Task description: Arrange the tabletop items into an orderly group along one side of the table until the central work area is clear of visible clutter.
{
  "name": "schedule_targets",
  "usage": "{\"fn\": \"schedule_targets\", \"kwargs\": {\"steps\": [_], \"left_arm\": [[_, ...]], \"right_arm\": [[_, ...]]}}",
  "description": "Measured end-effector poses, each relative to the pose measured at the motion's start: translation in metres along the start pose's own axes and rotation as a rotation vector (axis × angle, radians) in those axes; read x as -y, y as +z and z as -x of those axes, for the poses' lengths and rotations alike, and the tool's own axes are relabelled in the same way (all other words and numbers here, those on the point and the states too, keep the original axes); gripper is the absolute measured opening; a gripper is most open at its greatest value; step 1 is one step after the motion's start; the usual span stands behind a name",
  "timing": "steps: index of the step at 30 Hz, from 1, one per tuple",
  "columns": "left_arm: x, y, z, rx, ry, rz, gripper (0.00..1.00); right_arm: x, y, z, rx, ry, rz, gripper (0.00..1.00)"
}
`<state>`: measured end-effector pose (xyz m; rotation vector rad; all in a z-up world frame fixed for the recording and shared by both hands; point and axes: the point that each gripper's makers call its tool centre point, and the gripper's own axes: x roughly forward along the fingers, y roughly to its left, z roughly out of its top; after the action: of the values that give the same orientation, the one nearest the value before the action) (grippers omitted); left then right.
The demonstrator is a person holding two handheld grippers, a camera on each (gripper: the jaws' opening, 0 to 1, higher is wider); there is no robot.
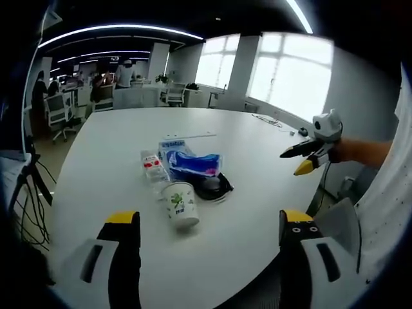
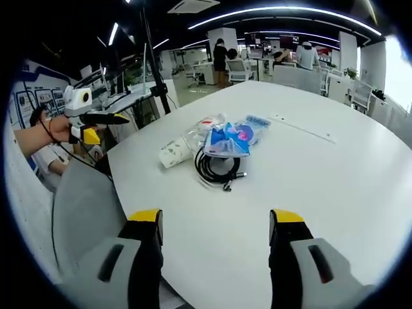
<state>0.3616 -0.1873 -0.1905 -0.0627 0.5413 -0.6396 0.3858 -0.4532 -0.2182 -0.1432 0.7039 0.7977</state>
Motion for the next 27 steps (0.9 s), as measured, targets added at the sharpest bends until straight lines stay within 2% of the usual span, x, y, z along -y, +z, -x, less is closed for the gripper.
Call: {"fn": "schedule_targets", "kwargs": {"steps": [27], "left_arm": [[0.0018, 0.0005, -0.0049, -0.008, -0.019, 0.0, 0.9]], "right_arm": [[0.0008, -0.0031, -0.0023, 0.003, -0.01, -0.027, 0.66]]}}
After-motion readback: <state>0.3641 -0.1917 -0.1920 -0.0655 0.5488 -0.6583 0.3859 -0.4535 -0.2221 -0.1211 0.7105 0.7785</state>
